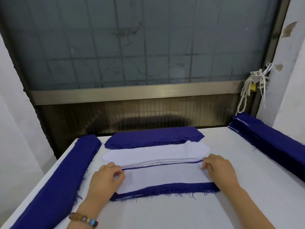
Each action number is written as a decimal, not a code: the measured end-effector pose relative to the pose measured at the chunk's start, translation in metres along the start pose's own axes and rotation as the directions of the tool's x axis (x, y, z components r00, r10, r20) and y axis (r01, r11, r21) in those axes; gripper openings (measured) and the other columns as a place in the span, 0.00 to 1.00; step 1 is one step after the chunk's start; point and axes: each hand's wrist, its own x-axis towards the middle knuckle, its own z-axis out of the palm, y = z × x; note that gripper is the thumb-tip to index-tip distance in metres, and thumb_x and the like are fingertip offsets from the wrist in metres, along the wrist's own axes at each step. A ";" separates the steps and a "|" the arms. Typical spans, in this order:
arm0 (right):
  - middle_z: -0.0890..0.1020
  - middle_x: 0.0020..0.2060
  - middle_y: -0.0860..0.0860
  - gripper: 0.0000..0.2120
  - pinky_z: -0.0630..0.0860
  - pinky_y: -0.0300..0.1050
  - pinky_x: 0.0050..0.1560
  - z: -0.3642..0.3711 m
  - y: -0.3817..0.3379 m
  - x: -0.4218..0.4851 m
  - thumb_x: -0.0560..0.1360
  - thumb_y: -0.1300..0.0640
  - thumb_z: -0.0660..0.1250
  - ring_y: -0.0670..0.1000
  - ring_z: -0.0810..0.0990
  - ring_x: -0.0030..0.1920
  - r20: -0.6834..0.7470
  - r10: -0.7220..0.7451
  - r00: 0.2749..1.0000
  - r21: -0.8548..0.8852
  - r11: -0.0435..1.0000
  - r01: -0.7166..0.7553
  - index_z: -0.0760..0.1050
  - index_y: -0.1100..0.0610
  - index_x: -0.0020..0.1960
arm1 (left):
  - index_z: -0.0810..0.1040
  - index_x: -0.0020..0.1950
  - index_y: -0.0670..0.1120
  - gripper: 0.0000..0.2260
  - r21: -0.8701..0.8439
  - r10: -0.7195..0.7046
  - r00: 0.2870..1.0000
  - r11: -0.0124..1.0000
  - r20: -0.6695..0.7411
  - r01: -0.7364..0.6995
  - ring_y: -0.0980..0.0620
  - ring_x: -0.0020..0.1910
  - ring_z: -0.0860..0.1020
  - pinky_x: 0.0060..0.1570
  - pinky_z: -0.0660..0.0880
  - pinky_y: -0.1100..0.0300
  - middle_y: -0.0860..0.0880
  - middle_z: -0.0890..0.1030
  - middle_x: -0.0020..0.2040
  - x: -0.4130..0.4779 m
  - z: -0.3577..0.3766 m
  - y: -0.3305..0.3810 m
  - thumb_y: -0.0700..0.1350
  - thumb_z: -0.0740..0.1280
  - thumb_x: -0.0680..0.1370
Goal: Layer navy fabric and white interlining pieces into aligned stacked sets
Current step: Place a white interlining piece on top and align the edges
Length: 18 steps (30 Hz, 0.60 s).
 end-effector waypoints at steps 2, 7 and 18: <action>0.77 0.38 0.45 0.15 0.71 0.43 0.45 -0.004 -0.006 0.005 0.72 0.67 0.60 0.49 0.74 0.40 0.063 -0.005 0.998 -0.122 0.992 0.013 0.76 0.49 0.37 | 0.76 0.37 0.48 0.12 0.109 0.016 0.999 0.994 0.045 -0.021 0.54 0.40 0.74 0.41 0.73 0.59 0.53 0.75 0.38 0.009 -0.004 0.004 0.52 0.64 0.78; 0.77 0.42 0.46 0.15 0.74 0.39 0.46 -0.011 -0.028 0.031 0.78 0.61 0.56 0.46 0.75 0.42 0.081 0.020 0.996 -0.189 0.982 -0.004 0.79 0.50 0.44 | 0.79 0.34 0.50 0.17 0.168 0.024 0.990 0.985 0.136 -0.047 0.57 0.38 0.74 0.41 0.74 0.61 0.54 0.76 0.38 0.042 -0.012 0.010 0.55 0.62 0.79; 0.75 0.63 0.50 0.22 0.71 0.44 0.63 0.049 -0.093 0.141 0.78 0.67 0.58 0.51 0.72 0.63 0.208 -0.127 0.970 0.146 0.985 0.097 0.71 0.52 0.68 | 0.71 0.70 0.52 0.19 0.178 0.124 0.989 0.975 0.083 -0.137 0.52 0.63 0.70 0.61 0.69 0.58 0.53 0.73 0.66 0.154 0.046 0.048 0.39 0.60 0.80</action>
